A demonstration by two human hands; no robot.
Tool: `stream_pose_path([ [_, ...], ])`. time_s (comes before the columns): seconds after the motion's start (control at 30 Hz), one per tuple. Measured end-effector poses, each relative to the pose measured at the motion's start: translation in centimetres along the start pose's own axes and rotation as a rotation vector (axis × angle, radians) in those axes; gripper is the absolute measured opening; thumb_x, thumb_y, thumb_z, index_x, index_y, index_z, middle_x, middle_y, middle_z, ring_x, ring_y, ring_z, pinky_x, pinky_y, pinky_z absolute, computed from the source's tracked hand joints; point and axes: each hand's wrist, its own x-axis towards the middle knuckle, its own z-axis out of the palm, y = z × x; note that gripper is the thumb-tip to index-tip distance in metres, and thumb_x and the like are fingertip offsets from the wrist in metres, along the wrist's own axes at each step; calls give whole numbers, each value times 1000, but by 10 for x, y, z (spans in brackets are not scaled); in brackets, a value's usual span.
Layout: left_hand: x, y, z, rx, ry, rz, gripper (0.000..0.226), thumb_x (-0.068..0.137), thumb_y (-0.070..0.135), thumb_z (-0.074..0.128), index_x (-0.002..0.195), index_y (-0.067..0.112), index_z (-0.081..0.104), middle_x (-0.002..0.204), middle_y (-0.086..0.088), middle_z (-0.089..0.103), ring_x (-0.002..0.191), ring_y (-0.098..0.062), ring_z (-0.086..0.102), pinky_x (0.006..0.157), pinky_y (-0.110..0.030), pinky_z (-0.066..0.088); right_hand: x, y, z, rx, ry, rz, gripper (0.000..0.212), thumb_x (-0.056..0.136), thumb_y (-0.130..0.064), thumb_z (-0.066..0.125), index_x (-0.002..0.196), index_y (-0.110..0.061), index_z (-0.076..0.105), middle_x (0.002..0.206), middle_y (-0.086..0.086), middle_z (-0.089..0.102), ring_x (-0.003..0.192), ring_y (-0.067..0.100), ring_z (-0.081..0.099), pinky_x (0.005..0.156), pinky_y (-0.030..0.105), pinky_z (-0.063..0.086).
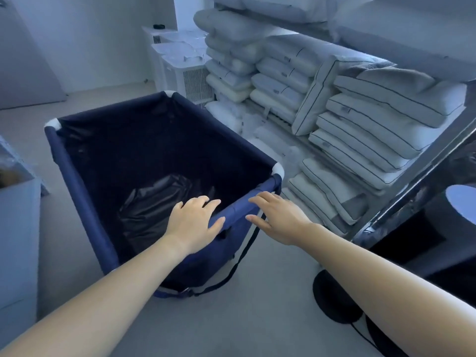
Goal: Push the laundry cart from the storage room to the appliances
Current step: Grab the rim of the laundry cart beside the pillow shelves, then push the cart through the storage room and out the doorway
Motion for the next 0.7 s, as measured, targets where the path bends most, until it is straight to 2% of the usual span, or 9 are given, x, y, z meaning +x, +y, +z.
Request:
stream_pose_path([
  [0.23,50,7,31,-27,-68,-125,53,95,48,37,143,27,33,143,4,46,130,-18,45,106,-41,36,65,49,31,7,-113,-141,54,96,-53,38,138,-19,40,139,-1,47,121,22,49,87,35,39],
  [0.33,67,14,43,-52,-119,-223,53,95,46,39,144,27,32,145,3,44,127,-20,48,102,-41,39,94,69,39,9,-184,-222,55,96,-53,38,138,-18,40,140,-1,46,122,22,47,92,38,39],
  [0.5,91,23,66,-65,-274,-375,57,96,41,42,148,26,24,154,0,28,131,-23,44,100,-41,41,129,106,52,-22,-281,-369,55,96,-52,39,139,-17,39,138,1,45,120,24,47,94,40,39],
  [0.7,89,30,96,-106,-357,-611,56,96,38,43,147,26,24,152,2,32,133,-23,41,102,-41,41,155,140,72,-48,-337,-460,52,96,-47,44,136,-15,39,135,3,45,118,25,47,96,40,39],
])
